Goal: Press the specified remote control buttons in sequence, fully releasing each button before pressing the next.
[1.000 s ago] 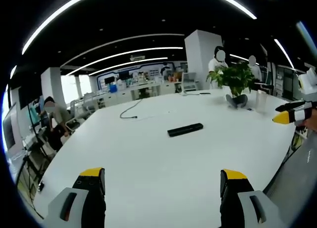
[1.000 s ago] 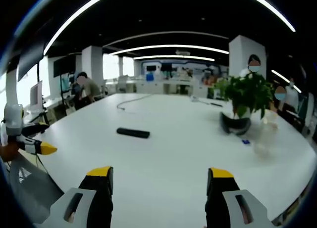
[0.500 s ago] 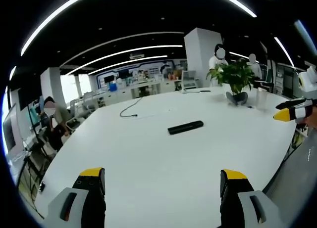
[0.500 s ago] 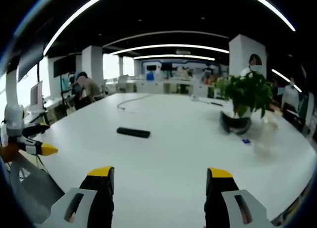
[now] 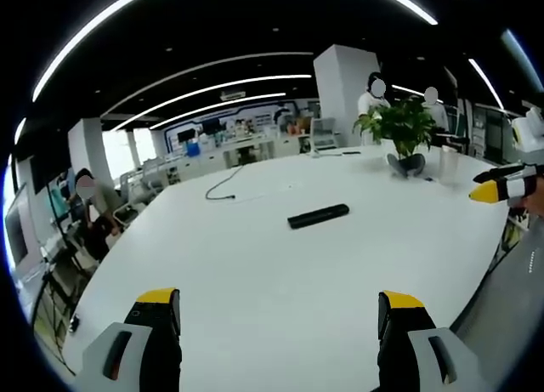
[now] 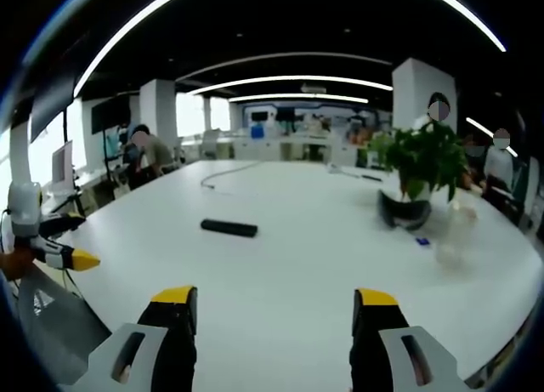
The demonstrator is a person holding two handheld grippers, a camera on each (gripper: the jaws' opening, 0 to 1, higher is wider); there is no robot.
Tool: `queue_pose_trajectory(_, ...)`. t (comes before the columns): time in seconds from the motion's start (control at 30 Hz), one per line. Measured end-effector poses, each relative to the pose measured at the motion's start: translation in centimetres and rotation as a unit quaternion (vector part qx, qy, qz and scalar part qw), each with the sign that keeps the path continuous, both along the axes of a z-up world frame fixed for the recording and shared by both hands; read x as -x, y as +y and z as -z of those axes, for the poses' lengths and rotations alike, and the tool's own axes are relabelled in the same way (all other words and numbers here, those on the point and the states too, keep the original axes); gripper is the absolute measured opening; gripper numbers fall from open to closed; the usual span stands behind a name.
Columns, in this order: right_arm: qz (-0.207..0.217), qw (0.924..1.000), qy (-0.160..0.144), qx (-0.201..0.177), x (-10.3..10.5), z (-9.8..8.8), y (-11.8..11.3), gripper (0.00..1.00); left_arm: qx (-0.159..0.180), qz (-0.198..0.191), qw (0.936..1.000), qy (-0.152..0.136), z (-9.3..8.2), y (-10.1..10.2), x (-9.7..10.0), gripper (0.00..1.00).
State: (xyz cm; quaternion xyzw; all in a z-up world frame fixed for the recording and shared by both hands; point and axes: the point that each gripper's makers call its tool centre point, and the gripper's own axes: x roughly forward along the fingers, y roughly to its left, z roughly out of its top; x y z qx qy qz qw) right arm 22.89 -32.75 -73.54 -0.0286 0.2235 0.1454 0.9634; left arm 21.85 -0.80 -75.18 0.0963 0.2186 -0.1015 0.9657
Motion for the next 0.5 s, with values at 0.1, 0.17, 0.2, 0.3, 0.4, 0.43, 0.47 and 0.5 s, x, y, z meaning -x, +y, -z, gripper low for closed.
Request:
queue_pose_trajectory(0.1, 0.0, 1.0, 0.0, -0.001, 0.0, 0.0, 0.0, 0.73, 0.008, -0.005, 0.9999, -0.003, -0.1, 0.3, -0.1, 1.0)
queue_pose_trajectory(0.17, -0.001, 1.0, -0.002, -0.002, 0.0, -0.1, 0.0, 0.73, 0.017, -0.007, 0.9998, -0.01, -0.6, 0.3, -0.1, 1.0)
queue_pose_trajectory(0.2, -0.001, 1.0, -0.002, -0.003, 0.0, -0.1, 0.1, 0.73, 0.02, -0.008, 0.9997, -0.013, -0.7, 0.4, -0.1, 1.0)
queue_pose_trajectory(0.3, -0.002, 1.0, -0.002, -0.004, 0.0, -0.1, 0.1, 0.73, 0.033, -0.012, 0.9992, -0.019, -1.0, 0.6, -0.2, 1.0)
queue_pose_trajectory(0.4, -0.002, 1.0, -0.003, -0.005, 0.0, -0.1, 0.1, 0.73, 0.04, -0.013, 0.9989, -0.022, -1.2, 0.5, -0.2, 1.0)
queue_pose_trajectory(0.43, -0.001, 1.0, -0.004, -0.005, 0.0, -0.2, 0.0, 0.73, 0.042, -0.014, 0.9988, -0.022, -1.2, 0.5, -0.2, 1.0)
queue_pose_trajectory(0.47, -0.001, 1.0, -0.004, -0.006, 0.0, -0.2, 0.0, 0.73, 0.044, -0.014, 0.9987, -0.021, -1.2, 0.5, -0.2, 1.0)
queue_pose_trajectory(0.5, -0.001, 1.0, -0.005, -0.007, 0.0, -0.2, 0.0, 0.73, 0.044, -0.014, 0.9987, -0.022, -1.2, 0.5, -0.2, 1.0)
